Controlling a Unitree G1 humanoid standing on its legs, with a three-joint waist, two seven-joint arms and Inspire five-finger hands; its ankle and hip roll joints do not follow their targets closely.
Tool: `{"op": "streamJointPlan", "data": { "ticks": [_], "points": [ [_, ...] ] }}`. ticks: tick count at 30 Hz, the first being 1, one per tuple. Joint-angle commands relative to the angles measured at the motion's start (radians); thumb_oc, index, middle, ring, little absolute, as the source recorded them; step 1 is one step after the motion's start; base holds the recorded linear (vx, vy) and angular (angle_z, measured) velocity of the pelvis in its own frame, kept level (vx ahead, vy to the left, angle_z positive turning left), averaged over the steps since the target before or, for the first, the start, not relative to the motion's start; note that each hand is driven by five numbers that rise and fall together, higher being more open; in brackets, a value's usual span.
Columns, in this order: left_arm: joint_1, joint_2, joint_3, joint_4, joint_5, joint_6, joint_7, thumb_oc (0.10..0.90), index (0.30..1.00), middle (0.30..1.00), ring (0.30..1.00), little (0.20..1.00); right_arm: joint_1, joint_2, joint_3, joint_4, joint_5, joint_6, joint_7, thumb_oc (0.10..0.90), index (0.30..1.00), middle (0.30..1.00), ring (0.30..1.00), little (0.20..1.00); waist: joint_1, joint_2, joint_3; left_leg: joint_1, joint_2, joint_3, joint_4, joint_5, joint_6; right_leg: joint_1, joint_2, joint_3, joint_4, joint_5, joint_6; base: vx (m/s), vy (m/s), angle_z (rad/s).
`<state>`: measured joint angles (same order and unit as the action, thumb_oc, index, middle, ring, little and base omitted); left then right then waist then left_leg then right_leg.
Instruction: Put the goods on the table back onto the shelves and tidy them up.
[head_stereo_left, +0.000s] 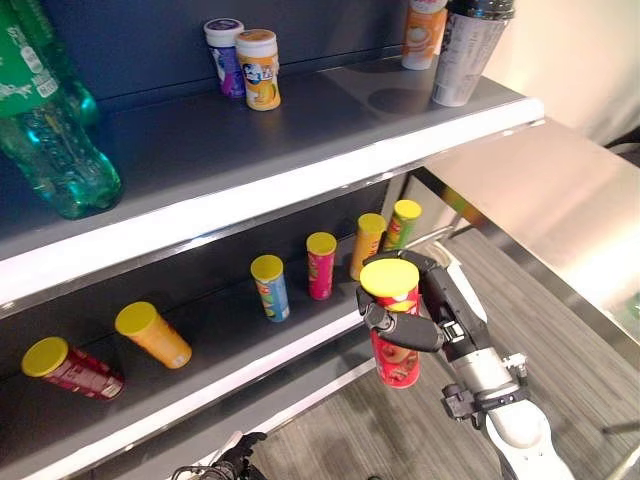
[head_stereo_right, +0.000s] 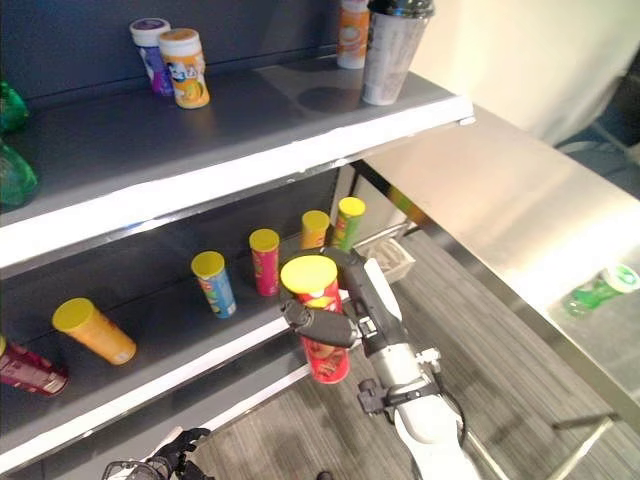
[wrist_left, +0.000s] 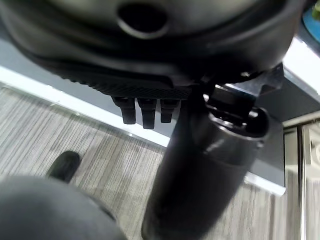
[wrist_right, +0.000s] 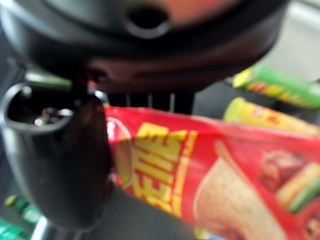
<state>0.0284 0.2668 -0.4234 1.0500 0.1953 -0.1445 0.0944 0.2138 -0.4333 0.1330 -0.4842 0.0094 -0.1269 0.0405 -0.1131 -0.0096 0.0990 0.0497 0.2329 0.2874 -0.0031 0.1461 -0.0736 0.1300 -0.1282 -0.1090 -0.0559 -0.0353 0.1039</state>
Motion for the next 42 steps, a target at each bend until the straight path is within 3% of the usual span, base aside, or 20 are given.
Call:
{"op": "streamJointPlan", "data": {
  "ticks": [1, 3, 6, 7, 9, 11, 15, 17, 19, 22, 25, 28, 32, 36, 42],
  "points": [
    [-0.065, 0.010, 0.031, -0.004, -0.031, -0.032, 0.013, 0.800, 0.900, 0.900, 0.900, 0.900, -0.086, 0.034, -0.068, -0.165, 0.052, -0.126, -0.026, 0.400, 0.300, 0.300, 0.300, 0.300, -0.030, -0.034, 0.003, -0.027, -0.140, -0.023, -0.084, -0.091, 0.018, 0.059, 0.072, 0.086, -0.031, 0.038, -0.047, -0.09, -0.018, 0.25],
    [-0.060, 0.000, 0.020, 0.009, -0.031, -0.032, 0.021, 0.800, 0.900, 0.900, 0.900, 0.900, -0.106, 0.033, -0.057, -0.144, 0.060, -0.123, -0.032, 0.400, 0.300, 0.300, 0.300, 0.300, -0.026, -0.032, 0.032, -0.069, -0.136, 0.002, -0.065, -0.046, 0.009, 0.055, 0.061, 0.055, -0.031, 0.042, -0.050, -0.25, 0.011, 0.23],
    [-0.040, -0.004, 0.041, 0.018, -0.036, -0.035, 0.027, 0.800, 0.900, 0.900, 0.900, 0.900, -0.102, 0.048, -0.047, -0.120, 0.069, -0.117, -0.027, 0.400, 0.300, 0.300, 0.300, 0.300, -0.052, -0.044, 0.032, -0.032, -0.090, 0.114, 0.008, -0.107, 0.015, 0.025, 0.014, 0.016, -0.031, 0.079, -0.041, -0.17, 0.039, 0.33],
    [-0.040, -0.004, 0.041, 0.018, -0.035, -0.035, 0.027, 0.800, 0.900, 0.900, 0.900, 0.900, -0.102, 0.048, -0.046, -0.120, 0.069, -0.117, -0.027, 0.400, 0.300, 0.300, 0.300, 0.300, -0.052, -0.045, 0.034, -0.031, -0.089, 0.114, 0.011, -0.110, 0.015, 0.028, 0.014, 0.016, -0.031, 0.078, -0.041, -0.02, 0.073, 0.52],
    [-0.043, -0.018, 0.061, 0.059, -0.019, -0.038, 0.041, 0.800, 0.900, 0.900, 0.900, 0.900, -0.098, 0.043, -0.023, -0.092, 0.050, -0.115, -0.014, 0.400, 0.300, 0.300, 0.300, 0.300, -0.074, -0.034, 0.010, 0.081, -0.042, 0.112, 0.009, -0.152, -0.001, 0.012, -0.020, -0.003, -0.031, 0.094, -0.031, 0.02, 0.114, 0.37],
    [-0.054, -0.024, 0.067, 0.080, -0.004, -0.038, 0.055, 0.800, 0.900, 0.900, 0.900, 0.900, -0.122, 0.030, 0.001, -0.056, 0.011, -0.117, -0.015, 0.400, 0.300, 0.300, 0.300, 0.300, -0.085, -0.021, -0.009, 0.127, 0.000, 0.113, -0.002, -0.146, -0.008, -0.002, -0.039, -0.018, -0.031, 0.102, -0.026, 0.06, 0.133, -0.13],
    [-0.090, -0.021, 0.037, 0.068, 0.038, -0.033, 0.077, 0.800, 0.900, 0.900, 0.900, 0.900, -0.252, -0.005, 0.113, 0.062, -0.091, -0.126, -0.029, 0.400, 0.300, 0.300, 0.300, 0.300, -0.099, 0.047, 0.016, 0.165, 0.105, 0.074, -0.031, -0.024, -0.038, -0.014, -0.062, -0.036, -0.031, 0.102, -0.004, 0.01, 0.239, -0.04],
    [-0.109, -0.013, 0.001, 0.030, 0.057, -0.026, 0.079, 0.800, 0.900, 0.900, 0.900, 0.900, -0.325, 0.010, 0.165, 0.149, -0.122, -0.115, -0.053, 0.400, 0.300, 0.300, 0.300, 0.300, -0.092, 0.071, 0.037, 0.115, 0.149, 0.043, -0.024, 0.032, -0.054, -0.010, -0.094, -0.045, -0.031, 0.104, 0.007, 0.01, 0.267, -0.08],
    [-0.129, -0.025, -0.029, 0.009, 0.077, -0.024, 0.080, 0.800, 0.900, 0.900, 0.900, 0.900, -0.366, 0.038, 0.191, 0.246, -0.146, -0.111, -0.077, 0.400, 0.300, 0.300, 0.300, 0.300, -0.101, 0.105, 0.048, 0.135, 0.149, 0.102, -0.080, 0.002, -0.068, -0.012, -0.118, -0.069, -0.031, 0.106, 0.020, -0.01, 0.295, 0.23],
    [-0.166, -0.021, -0.075, -0.044, 0.103, -0.025, 0.076, 0.800, 0.900, 0.900, 0.900, 0.900, -0.477, 0.094, 0.206, 0.374, -0.200, -0.079, -0.142, 0.400, 0.300, 0.300, 0.300, 0.300, -0.097, 0.159, 0.074, 0.098, 0.093, 0.137, -0.084, -0.081, -0.088, -0.052, -0.153, -0.067, -0.031, 0.142, 0.030, -0.06, 0.331, 0.55],
    [-0.176, 0.010, -0.064, -0.083, 0.104, -0.021, 0.085, 0.800, 0.900, 0.900, 0.900, 0.900, -0.606, 0.145, 0.211, 0.456, -0.247, -0.066, -0.201, 0.400, 0.300, 0.300, 0.300, 0.300, -0.068, 0.167, 0.110, 0.064, 0.054, 0.132, -0.084, -0.107, -0.083, -0.102, -0.177, -0.056, -0.031, 0.186, 0.041, -0.11, 0.207, 0.28],
    [-0.170, 0.050, -0.011, -0.082, 0.076, -0.014, 0.103, 0.800, 0.900, 0.900, 0.900, 0.900, -0.665, 0.179, 0.178, 0.500, -0.278, -0.050, -0.251, 0.400, 0.300, 0.300, 0.300, 0.300, -0.033, 0.159, 0.128, 0.024, 0.025, 0.114, -0.084, -0.121, -0.075, -0.145, -0.203, -0.062, -0.031, 0.219, 0.052, -0.11, 0.117, 0.01],
    [-0.167, 0.045, 0.010, -0.020, 0.077, -0.017, 0.130, 0.800, 0.900, 0.900, 0.900, 0.900, -0.695, 0.211, 0.156, 0.523, -0.290, -0.039, -0.287, 0.400, 0.300, 0.300, 0.300, 0.300, -0.010, 0.147, 0.136, 0.007, 0.004, 0.100, -0.084, -0.132, -0.068, -0.161, -0.229, -0.079, -0.031, 0.238, 0.060, -0.02, 0.056, 0.44],
    [-0.174, 0.031, 0.001, 0.000, 0.083, -0.019, 0.132, 0.800, 0.900, 0.900, 0.900, 0.900, -0.683, 0.214, 0.155, 0.495, -0.285, -0.043, -0.290, 0.400, 0.300, 0.300, 0.300, 0.300, -0.004, 0.137, 0.138, 0.009, 0.000, 0.093, -0.084, -0.137, -0.066, -0.156, -0.233, -0.088, -0.031, 0.238, 0.063, 0.01, 0.000, -0.03],
    [-0.173, 0.021, -0.001, 0.016, 0.089, -0.020, 0.126, 0.800, 0.900, 0.900, 0.900, 0.900, -0.561, 0.180, 0.130, 0.383, -0.234, -0.069, -0.250, 0.400, 0.300, 0.300, 0.300, 0.300, -0.008, 0.108, 0.098, 0.042, 0.016, 0.089, -0.084, -0.146, -0.069, -0.116, -0.223, -0.108, -0.031, 0.224, 0.062, 0.06, -0.051, 0.08]
  ]
}}
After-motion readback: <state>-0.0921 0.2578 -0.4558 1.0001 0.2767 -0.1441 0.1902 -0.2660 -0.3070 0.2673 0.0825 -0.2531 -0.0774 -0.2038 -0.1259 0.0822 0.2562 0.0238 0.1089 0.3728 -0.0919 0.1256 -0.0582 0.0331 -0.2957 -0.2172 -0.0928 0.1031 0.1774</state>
